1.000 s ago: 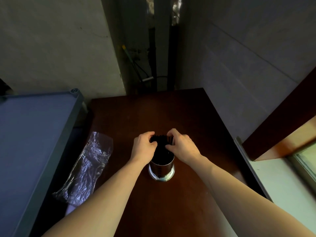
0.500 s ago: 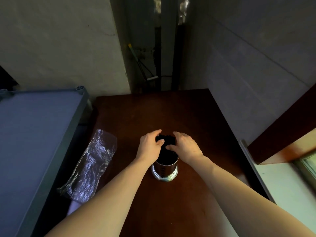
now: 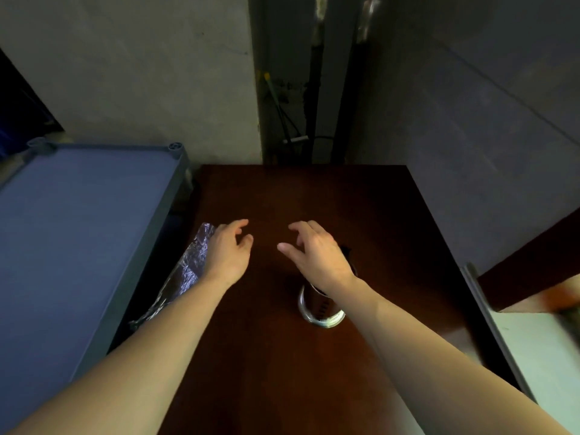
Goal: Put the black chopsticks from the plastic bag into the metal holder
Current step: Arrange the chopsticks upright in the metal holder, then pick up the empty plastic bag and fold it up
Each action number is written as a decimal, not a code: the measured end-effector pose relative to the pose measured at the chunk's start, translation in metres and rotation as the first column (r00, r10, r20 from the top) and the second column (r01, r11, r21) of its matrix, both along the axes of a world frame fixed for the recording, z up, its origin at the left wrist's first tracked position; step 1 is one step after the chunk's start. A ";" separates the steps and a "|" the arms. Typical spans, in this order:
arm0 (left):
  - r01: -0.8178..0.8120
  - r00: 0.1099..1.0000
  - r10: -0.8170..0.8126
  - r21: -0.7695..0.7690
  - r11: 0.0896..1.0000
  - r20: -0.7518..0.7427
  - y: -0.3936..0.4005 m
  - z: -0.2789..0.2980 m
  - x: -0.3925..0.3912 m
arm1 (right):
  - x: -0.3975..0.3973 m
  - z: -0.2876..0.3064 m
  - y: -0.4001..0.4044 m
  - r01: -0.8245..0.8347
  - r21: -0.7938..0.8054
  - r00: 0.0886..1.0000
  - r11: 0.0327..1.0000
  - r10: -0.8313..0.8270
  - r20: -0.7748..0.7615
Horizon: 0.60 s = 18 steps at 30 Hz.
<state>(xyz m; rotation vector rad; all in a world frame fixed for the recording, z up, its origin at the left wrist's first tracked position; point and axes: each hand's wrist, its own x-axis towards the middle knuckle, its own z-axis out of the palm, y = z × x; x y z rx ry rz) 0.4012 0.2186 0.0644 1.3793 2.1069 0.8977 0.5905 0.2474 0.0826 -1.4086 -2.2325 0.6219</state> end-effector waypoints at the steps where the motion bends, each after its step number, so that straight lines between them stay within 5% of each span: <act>1: -0.022 1.000 0.022 -0.008 1.000 0.007 -0.005 -0.002 -0.009 | -0.013 -0.002 -0.002 -0.024 -0.013 1.000 1.000 0.024 -0.007; 11: -0.145 0.989 0.148 -0.161 0.976 0.008 -0.060 -0.045 -0.078 | -0.100 -0.062 -0.025 -0.125 -0.303 0.992 0.945 0.114 -0.054; 18: -0.121 0.992 0.127 -0.381 0.917 -0.008 -0.090 -0.096 -0.117 | -0.133 -0.120 -0.043 0.015 -0.695 0.970 0.719 -0.178 -0.163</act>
